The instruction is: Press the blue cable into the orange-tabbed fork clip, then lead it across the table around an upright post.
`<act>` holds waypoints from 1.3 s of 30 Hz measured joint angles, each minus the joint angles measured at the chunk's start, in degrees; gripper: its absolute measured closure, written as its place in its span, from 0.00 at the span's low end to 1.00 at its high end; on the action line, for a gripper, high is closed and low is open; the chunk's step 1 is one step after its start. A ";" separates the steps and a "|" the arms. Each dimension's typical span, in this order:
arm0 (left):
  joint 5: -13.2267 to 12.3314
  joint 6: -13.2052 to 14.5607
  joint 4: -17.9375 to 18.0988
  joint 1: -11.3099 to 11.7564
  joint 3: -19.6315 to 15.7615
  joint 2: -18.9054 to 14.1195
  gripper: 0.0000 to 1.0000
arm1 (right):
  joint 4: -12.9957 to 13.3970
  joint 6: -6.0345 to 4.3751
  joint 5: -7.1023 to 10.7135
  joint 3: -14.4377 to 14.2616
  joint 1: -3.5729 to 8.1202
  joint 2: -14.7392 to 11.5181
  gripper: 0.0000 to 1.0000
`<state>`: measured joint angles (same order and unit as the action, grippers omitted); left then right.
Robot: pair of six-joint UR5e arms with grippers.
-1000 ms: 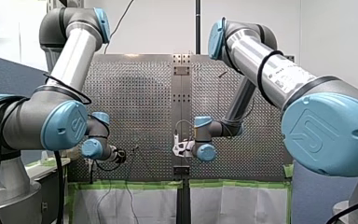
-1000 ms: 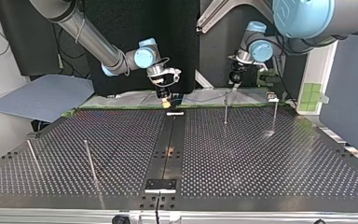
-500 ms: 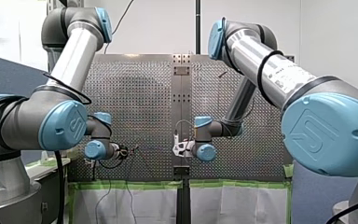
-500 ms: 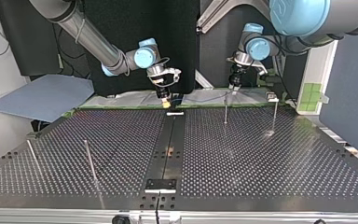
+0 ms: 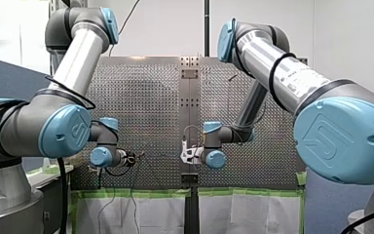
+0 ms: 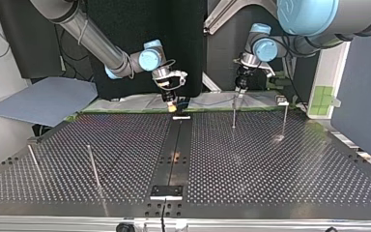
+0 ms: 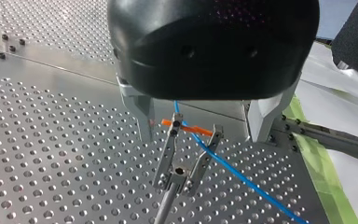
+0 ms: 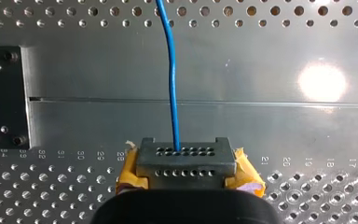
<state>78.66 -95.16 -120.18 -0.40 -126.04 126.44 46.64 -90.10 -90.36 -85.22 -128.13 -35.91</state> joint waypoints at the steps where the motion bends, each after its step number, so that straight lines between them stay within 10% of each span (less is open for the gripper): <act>1: 0.01 -0.02 0.00 -0.02 0.00 0.01 0.00 | 0.01 0.00 0.00 0.00 0.00 0.00 1.00; 39: 2.87 1.65 -1.15 -5.16 0.91 -0.03 0.00 | -0.67 0.09 0.00 -0.01 0.03 0.00 1.00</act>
<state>81.54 -93.51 -121.33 -5.56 -125.14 126.42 45.96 -90.02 -90.36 -85.23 -128.10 -35.91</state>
